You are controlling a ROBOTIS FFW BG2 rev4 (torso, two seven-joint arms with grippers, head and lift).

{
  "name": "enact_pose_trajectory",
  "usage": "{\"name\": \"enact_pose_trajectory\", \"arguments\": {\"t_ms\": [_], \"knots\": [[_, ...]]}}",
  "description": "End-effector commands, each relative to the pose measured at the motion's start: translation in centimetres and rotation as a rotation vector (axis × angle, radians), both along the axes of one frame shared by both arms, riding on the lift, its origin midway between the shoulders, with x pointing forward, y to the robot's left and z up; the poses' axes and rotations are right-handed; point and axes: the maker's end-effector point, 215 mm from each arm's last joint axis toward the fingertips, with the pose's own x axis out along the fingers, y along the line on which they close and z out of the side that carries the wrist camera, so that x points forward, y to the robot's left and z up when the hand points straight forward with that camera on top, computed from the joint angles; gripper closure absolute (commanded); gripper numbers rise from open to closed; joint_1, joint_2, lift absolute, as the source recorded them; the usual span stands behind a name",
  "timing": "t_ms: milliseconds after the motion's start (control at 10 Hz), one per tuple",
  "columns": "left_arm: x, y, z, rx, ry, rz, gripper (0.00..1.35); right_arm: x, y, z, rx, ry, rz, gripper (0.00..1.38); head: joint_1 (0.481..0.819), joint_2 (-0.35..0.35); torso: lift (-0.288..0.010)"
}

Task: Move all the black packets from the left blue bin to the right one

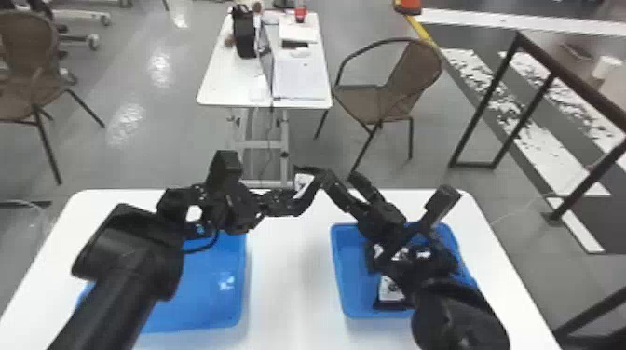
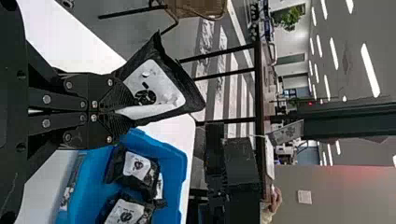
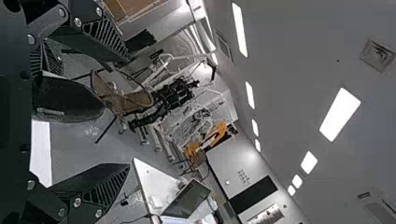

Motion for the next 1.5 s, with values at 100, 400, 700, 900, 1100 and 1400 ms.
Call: {"name": "enact_pose_trajectory", "arguments": {"t_ms": [100, 400, 700, 900, 1100, 1400], "knots": [[-0.8, -2.3, 0.6, -0.026, 0.009, -0.049, 1.21, 1.1, 1.7, -0.6, -0.03, 0.011, 0.027, 0.23, 0.695, -0.112, 0.0], [-1.5, -4.1, 0.9, -0.014, 0.001, -0.096, 1.21, 2.1, 2.4, -1.8, -0.048, 0.04, 0.04, 0.31, 0.695, -0.12, 0.0], [-1.6, -4.2, 0.9, -0.018, 0.0, -0.098, 1.21, 1.7, 2.3, -3.8, -0.016, 0.105, 0.036, 1.17, 0.695, -0.127, 0.0], [-1.6, -4.1, 1.0, -0.021, -0.001, -0.096, 1.21, 1.8, 1.7, -3.7, -0.009, 0.097, 0.01, 1.28, 0.695, -0.129, 0.0], [-1.5, -3.7, 0.8, -0.035, -0.007, -0.072, 1.08, 2.1, 1.2, -3.2, -0.006, 0.083, -0.006, 1.28, 0.695, -0.133, 0.0], [-2.9, -0.9, -3.7, -0.07, 0.139, 0.027, 0.15, 3.3, -4.3, -2.6, -0.004, 0.07, -0.109, 1.28, 0.695, -0.138, 0.0]]}}
